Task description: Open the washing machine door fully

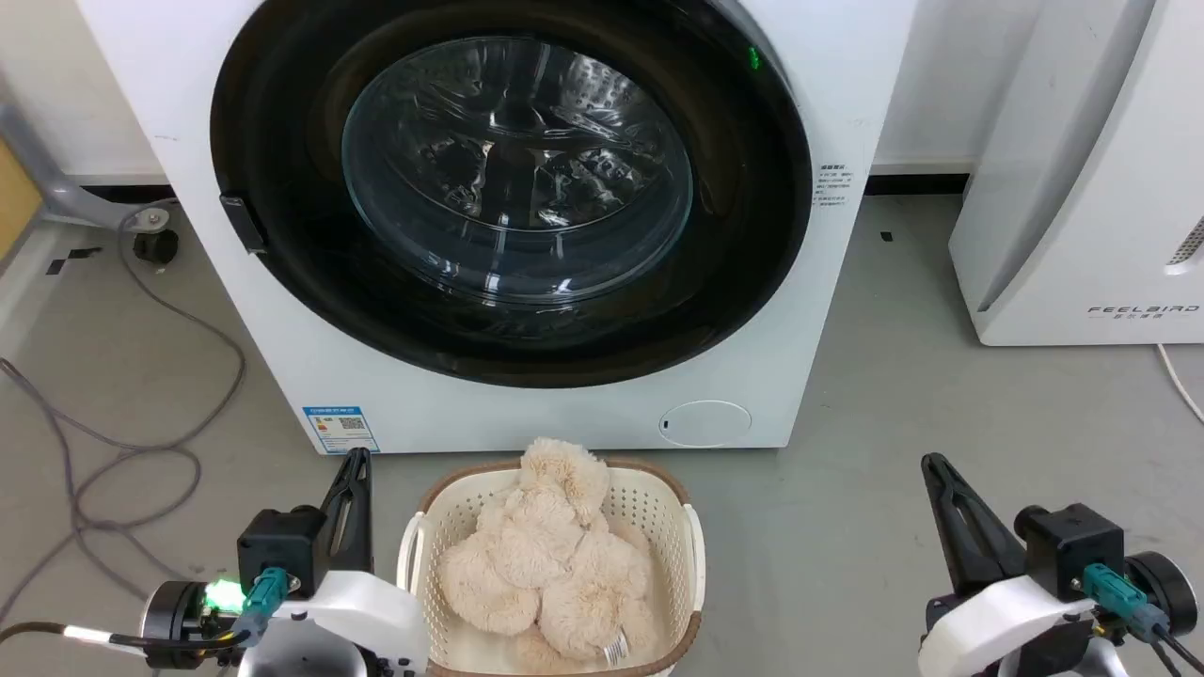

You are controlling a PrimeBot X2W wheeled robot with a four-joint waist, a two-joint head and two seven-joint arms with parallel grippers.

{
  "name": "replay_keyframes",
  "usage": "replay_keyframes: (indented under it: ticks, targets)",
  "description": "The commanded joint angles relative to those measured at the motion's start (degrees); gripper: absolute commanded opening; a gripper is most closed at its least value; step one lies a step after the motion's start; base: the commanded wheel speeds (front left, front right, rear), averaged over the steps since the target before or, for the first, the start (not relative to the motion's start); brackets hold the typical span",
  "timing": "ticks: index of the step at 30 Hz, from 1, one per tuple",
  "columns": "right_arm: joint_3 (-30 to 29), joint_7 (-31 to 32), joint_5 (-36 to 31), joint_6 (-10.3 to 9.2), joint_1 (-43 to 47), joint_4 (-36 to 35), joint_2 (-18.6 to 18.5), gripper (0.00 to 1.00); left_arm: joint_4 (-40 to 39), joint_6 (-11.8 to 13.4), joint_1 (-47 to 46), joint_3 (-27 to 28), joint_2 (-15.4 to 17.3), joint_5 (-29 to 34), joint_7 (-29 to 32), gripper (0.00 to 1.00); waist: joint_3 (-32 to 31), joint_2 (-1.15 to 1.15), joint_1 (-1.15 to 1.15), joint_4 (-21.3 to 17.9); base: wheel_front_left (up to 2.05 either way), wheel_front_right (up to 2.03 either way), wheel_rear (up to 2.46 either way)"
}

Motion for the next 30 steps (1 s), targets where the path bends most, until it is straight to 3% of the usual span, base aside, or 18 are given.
replay_keyframes:
  ticks: [1,30]
  targets:
    - [0.0,0.1,-0.4,0.03,0.3,-0.3,0.0,0.00,-0.3,-0.2,1.0,0.1,0.0,0.2,0.0,0.00,0.0,0.00,0.00,0.0,0.00,0.00,0.00]
    - [0.0,0.1,-0.4,0.03,0.3,-0.3,0.0,0.00,-0.3,-0.2,1.0,0.1,0.0,0.2,0.0,0.00,0.0,0.00,0.00,0.0,0.00,0.00,0.00]
